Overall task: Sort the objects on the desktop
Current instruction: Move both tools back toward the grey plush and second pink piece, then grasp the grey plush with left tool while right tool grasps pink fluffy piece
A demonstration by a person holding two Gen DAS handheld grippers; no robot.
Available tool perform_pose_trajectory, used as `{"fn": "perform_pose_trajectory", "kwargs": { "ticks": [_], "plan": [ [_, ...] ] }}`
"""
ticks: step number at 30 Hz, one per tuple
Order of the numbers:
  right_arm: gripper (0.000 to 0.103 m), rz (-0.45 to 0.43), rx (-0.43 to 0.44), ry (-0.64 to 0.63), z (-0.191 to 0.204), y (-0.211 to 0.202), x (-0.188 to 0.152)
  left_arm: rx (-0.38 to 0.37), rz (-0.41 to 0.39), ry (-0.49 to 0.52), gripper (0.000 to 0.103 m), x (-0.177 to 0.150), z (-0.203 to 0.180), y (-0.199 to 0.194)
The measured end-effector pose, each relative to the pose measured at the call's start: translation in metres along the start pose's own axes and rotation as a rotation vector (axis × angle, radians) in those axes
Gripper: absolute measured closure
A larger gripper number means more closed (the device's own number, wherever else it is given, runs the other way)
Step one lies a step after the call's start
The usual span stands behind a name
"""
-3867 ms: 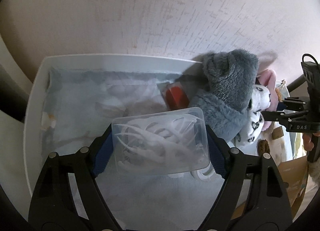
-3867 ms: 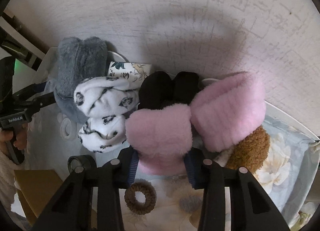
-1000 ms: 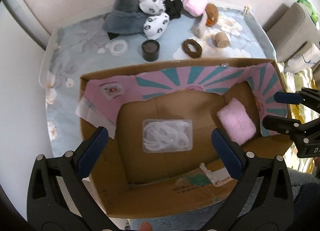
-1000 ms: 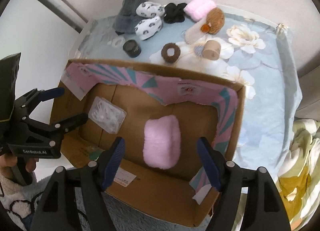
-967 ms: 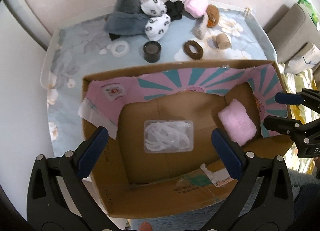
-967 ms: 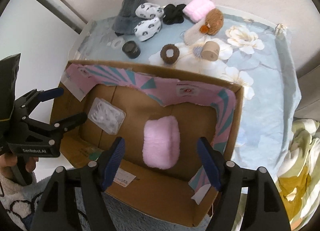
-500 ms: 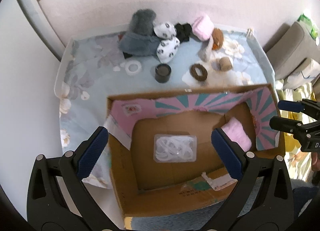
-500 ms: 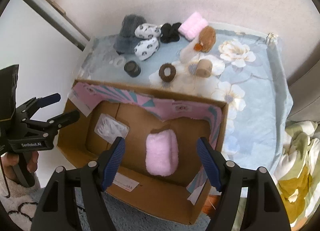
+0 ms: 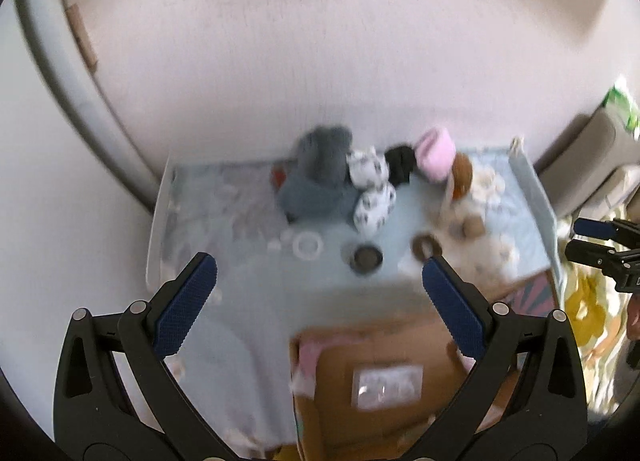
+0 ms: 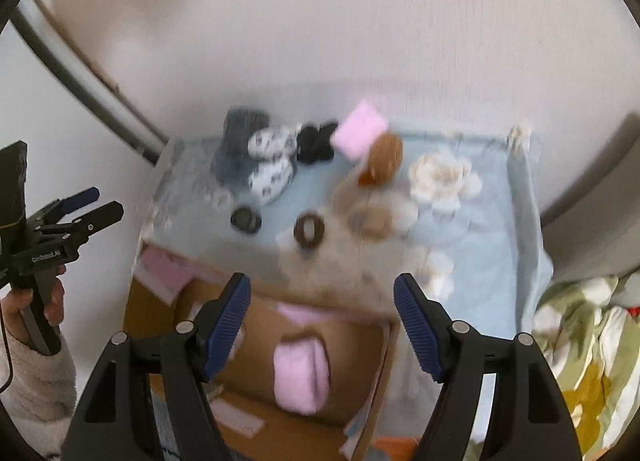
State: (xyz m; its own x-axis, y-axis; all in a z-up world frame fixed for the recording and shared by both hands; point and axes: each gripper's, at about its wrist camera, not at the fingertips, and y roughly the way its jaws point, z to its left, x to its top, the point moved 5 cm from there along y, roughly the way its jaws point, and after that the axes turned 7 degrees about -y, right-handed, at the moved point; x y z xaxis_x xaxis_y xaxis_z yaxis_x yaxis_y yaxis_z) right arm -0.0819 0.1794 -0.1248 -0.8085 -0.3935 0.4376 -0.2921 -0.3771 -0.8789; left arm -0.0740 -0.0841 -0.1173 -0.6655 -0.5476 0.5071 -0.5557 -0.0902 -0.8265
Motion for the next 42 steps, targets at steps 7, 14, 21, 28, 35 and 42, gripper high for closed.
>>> {"fn": "perform_pose_trajectory", "kwargs": {
  "ticks": [7, 14, 21, 28, 35, 42],
  "plan": [
    [0.033, -0.079, -0.054, 0.025, -0.01, 0.019, 0.062, -0.019, -0.03, 0.019, 0.001, 0.054, 0.001, 0.043],
    [0.033, -0.131, -0.089, 0.129, -0.033, 0.079, 0.113, -0.041, -0.028, 0.024, 0.001, 0.082, -0.001, 0.111],
    [0.033, -0.1, -0.112, 0.286, -0.064, 0.144, 0.128, -0.077, 0.002, -0.021, 0.001, 0.092, 0.006, 0.16],
    [0.033, -0.086, -0.131, 0.351, -0.078, 0.173, 0.128, -0.085, 0.023, -0.053, 0.001, 0.092, 0.009, 0.186],
    [0.033, -0.08, -0.141, 0.359, -0.083, 0.186, 0.128, -0.107, 0.024, -0.077, 0.001, 0.091, 0.01, 0.193],
    [0.049, -0.068, -0.142, 0.348, -0.085, 0.191, 0.125, -0.13, 0.038, -0.069, 0.024, 0.084, 0.005, 0.199]
  ]
}}
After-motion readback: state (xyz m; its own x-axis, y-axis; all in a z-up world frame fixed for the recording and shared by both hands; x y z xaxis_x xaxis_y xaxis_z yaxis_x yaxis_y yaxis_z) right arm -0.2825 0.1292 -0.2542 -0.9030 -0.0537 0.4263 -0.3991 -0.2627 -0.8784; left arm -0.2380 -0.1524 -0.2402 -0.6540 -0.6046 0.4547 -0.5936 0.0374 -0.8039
